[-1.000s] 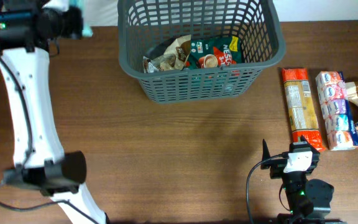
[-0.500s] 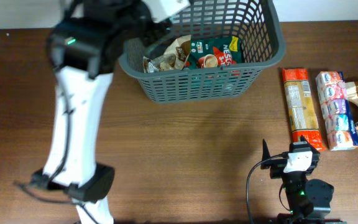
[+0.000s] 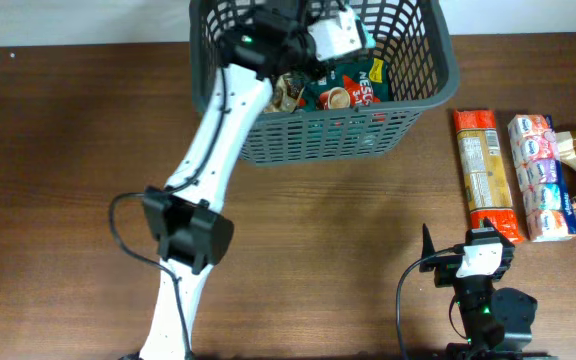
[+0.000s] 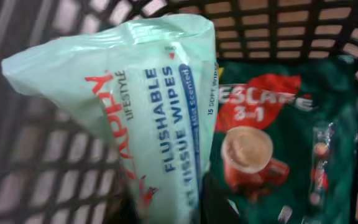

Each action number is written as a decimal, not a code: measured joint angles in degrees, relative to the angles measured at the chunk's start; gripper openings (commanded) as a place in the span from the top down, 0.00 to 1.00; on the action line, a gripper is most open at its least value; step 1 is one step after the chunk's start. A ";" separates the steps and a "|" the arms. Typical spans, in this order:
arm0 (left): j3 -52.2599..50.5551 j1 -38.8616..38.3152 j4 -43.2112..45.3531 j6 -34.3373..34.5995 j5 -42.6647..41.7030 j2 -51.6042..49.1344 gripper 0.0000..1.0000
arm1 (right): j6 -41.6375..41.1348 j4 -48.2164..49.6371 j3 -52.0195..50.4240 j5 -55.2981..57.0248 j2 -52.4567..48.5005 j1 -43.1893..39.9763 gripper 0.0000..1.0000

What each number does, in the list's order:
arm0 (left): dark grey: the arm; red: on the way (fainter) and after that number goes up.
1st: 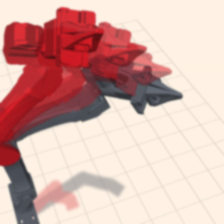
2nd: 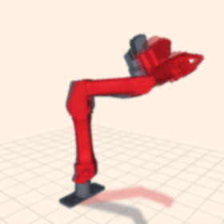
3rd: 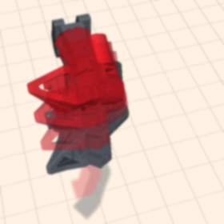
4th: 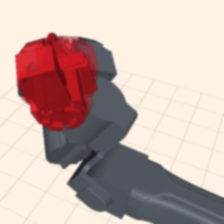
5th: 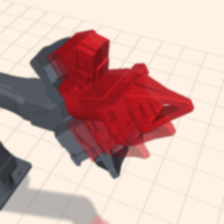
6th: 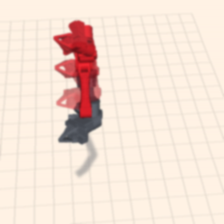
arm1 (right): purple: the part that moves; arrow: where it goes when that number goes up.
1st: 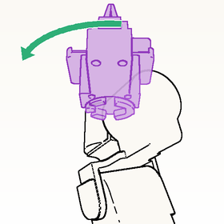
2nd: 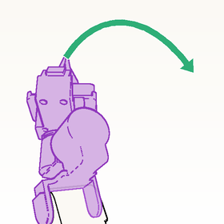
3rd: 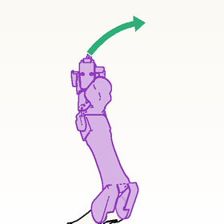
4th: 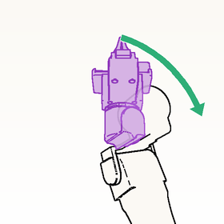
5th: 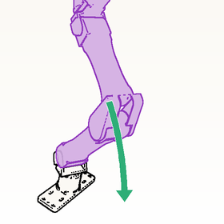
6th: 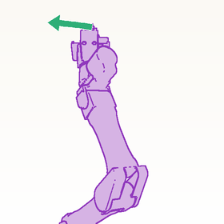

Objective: Pack container

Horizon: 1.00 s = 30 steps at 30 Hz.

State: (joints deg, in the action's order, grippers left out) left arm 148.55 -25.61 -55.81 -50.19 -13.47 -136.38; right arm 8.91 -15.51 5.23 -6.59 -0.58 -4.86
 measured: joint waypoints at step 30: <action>8.52 9.86 -33.66 31.93 32.81 34.49 0.02 | 0.04 0.00 0.00 0.00 0.00 0.00 0.01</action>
State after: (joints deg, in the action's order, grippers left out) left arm 157.07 -15.75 -89.47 -18.26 19.33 -101.89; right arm 8.95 -15.51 5.23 -6.59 -0.58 -4.86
